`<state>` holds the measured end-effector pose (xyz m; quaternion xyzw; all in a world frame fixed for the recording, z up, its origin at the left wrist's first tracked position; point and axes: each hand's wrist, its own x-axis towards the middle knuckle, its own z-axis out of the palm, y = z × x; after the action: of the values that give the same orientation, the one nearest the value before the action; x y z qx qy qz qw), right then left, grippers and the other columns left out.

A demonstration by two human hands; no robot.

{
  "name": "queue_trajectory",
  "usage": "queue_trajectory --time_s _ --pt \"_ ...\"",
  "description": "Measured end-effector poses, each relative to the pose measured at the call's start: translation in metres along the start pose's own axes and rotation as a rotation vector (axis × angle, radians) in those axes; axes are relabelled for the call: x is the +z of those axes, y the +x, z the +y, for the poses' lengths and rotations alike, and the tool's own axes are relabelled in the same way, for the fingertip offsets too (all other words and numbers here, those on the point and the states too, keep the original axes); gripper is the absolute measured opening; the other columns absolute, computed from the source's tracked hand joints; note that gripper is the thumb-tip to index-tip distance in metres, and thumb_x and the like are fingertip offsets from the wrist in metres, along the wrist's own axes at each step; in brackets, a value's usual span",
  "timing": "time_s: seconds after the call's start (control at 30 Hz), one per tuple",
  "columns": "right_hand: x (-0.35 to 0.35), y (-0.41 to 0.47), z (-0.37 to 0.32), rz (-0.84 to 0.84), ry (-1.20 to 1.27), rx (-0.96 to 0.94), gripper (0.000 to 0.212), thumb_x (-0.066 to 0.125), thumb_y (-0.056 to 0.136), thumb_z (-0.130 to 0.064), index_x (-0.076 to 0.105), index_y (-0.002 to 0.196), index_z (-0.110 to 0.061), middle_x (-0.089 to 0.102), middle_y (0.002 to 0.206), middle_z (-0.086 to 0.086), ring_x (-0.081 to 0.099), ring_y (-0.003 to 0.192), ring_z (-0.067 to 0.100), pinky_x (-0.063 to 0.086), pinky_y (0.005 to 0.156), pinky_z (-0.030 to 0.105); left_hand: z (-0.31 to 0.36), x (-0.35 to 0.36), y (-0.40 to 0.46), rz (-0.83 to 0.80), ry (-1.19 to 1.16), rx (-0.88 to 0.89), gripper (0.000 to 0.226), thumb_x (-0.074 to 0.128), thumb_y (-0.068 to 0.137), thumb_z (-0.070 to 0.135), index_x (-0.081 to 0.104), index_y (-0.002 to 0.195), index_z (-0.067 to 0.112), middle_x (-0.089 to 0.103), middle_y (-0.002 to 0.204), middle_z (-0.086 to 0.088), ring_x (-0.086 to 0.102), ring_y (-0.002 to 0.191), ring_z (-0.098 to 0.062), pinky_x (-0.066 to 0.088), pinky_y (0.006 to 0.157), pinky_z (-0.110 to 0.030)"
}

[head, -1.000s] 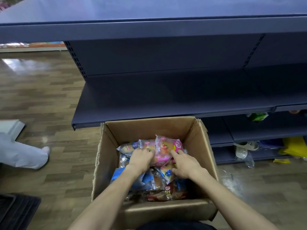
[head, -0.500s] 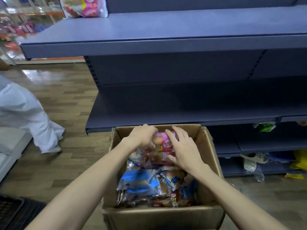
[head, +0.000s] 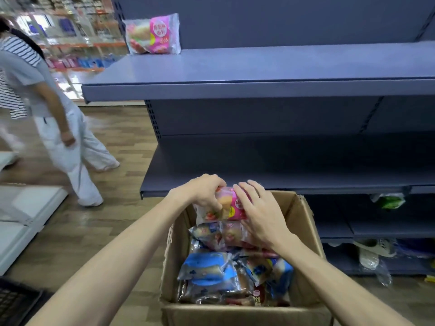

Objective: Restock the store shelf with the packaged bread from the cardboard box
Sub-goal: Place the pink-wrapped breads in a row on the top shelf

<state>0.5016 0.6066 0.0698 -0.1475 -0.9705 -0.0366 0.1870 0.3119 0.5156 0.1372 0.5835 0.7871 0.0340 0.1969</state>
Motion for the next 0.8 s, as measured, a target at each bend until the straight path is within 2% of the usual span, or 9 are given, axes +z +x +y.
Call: queue_trajectory --time_s 0.13,0.2,0.27,0.37,0.47,0.57,0.67,0.8 --pt "-0.021 0.016 0.003 0.055 -0.049 -0.044 0.091 0.084 0.057 -0.025 0.051 0.140 -0.008 0.055 0.135 0.013 0.051 0.126 0.034 0.050 0.081 0.041 -0.003 -0.023 -0.015 0.092 0.015 0.046 0.038 0.081 0.067 0.041 0.056 0.093 0.028 0.062 0.090 0.008 0.057 0.084 -0.017 0.053 0.073 -0.041" --pt "-0.034 0.025 0.007 0.115 -0.080 -0.063 0.086 0.080 0.058 -0.022 0.053 0.138 -0.008 0.056 0.134 0.013 0.052 0.125 0.034 0.049 0.081 0.041 -0.006 -0.039 -0.026 0.164 0.012 0.065 0.047 0.081 0.066 0.055 0.055 0.098 0.033 0.060 0.093 0.014 0.056 0.086 -0.011 0.053 0.074 -0.039" --pt "-0.048 0.035 0.012 0.186 -0.104 -0.067 0.078 0.077 0.063 -0.020 0.055 0.137 -0.008 0.057 0.132 0.013 0.052 0.124 0.033 0.049 0.080 0.041 -0.010 -0.055 -0.039 0.275 0.001 0.091 0.061 0.072 0.063 0.075 0.054 0.106 0.036 0.061 0.098 0.017 0.058 0.088 -0.006 0.054 0.075 -0.037" --pt "-0.070 0.047 0.021 0.289 -0.121 -0.070 0.067 0.073 0.070 -0.021 0.056 0.134 -0.007 0.057 0.131 0.013 0.051 0.123 0.033 0.048 0.079 0.042 -0.014 -0.077 -0.063 0.505 0.112 0.154 0.085 0.054 0.066 0.089 0.050 0.127 0.029 0.062 0.119 0.009 0.059 0.105 -0.009 0.055 0.085 -0.036" --pt "-0.093 0.058 0.027 0.367 -0.128 -0.077 0.065 0.074 0.072 -0.022 0.057 0.132 -0.007 0.058 0.131 0.014 0.050 0.123 0.034 0.045 0.080 0.041 -0.016 -0.098 -0.085 0.731 0.324 0.261 0.094 0.053 0.071 0.087 0.051 0.135 0.018 0.058 0.128 0.000 0.055 0.115 -0.018 0.051 0.092 -0.038" --pt "-0.112 0.070 0.027 0.416 -0.134 -0.098 0.067 0.079 0.069 -0.023 0.059 0.132 -0.007 0.058 0.130 0.014 0.050 0.123 0.033 0.045 0.081 0.041 -0.020 -0.112 -0.096 0.830 0.414 0.331 0.095 0.059 0.074 0.082 0.052 0.136 0.012 0.057 0.132 -0.006 0.054 0.120 -0.023 0.048 0.096 -0.040" --pt "-0.132 0.082 0.024 0.463 -0.119 -0.121 0.069 0.079 0.070 -0.025 0.058 0.132 -0.007 0.058 0.131 0.014 0.049 0.124 0.033 0.048 0.082 0.042 -0.021 -0.125 -0.103 0.892 0.434 0.346 0.094 0.063 0.074 0.078 0.052 0.137 0.009 0.056 0.133 -0.008 0.054 0.120 -0.024 0.049 0.098 -0.039" --pt "-0.159 0.099 0.022 0.490 -0.096 -0.141 0.072 0.080 0.070 -0.028 0.056 0.134 -0.007 0.055 0.133 0.013 0.049 0.125 0.034 0.049 0.085 0.044 -0.029 -0.143 -0.110 0.937 0.331 0.286 0.099 0.064 0.072 0.078 0.047 0.139 0.008 0.055 0.133 -0.005 0.054 0.120 -0.024 0.048 0.100 -0.038"
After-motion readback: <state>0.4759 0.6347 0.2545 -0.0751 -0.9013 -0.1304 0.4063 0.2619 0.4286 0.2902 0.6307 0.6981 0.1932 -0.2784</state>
